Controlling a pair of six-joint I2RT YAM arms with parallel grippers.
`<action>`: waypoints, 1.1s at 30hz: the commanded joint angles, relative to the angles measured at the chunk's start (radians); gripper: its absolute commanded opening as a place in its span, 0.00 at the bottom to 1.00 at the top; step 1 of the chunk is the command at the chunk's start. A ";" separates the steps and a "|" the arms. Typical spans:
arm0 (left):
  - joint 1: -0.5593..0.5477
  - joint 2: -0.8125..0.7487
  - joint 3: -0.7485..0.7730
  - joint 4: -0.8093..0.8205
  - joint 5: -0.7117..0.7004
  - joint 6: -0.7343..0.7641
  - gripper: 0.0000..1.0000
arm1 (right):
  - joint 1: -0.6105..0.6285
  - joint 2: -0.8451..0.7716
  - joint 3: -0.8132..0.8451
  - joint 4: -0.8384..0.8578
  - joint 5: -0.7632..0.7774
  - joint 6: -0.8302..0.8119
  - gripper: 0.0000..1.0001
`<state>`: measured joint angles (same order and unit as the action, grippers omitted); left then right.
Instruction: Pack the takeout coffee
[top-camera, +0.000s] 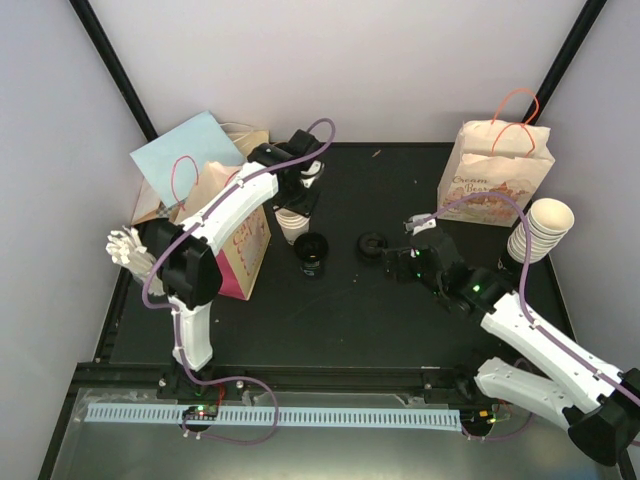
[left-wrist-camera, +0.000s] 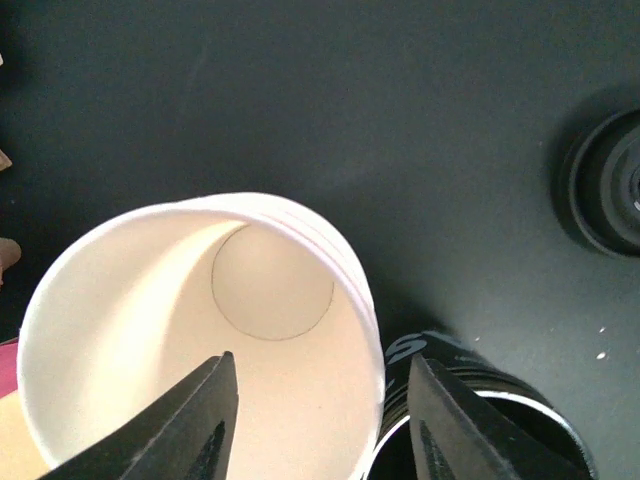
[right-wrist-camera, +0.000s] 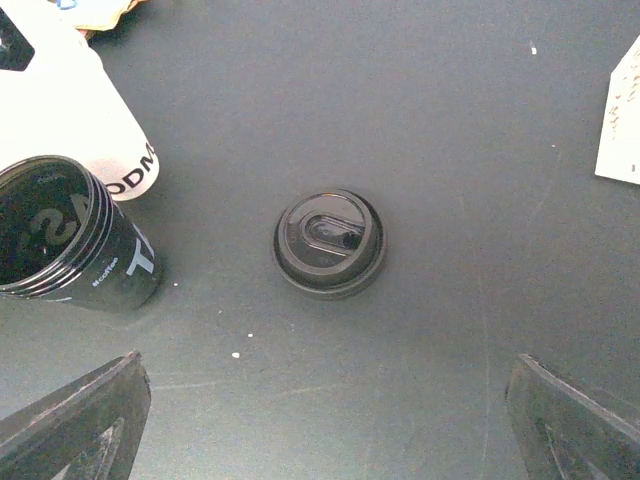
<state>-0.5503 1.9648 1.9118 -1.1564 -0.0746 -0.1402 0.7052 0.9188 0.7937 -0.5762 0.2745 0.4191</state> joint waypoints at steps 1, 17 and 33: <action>0.004 0.017 0.044 -0.065 0.004 0.009 0.45 | -0.004 -0.013 -0.005 0.008 -0.014 0.011 1.00; -0.014 0.011 0.111 -0.139 -0.091 0.035 0.02 | -0.005 0.003 -0.010 0.018 -0.030 0.010 1.00; -0.040 0.022 0.241 -0.221 -0.153 0.048 0.02 | -0.004 0.169 0.050 0.149 -0.235 0.034 1.00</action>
<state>-0.5850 1.9717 2.1052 -1.3342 -0.1989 -0.1051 0.7052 1.0416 0.7971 -0.4904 0.1184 0.4294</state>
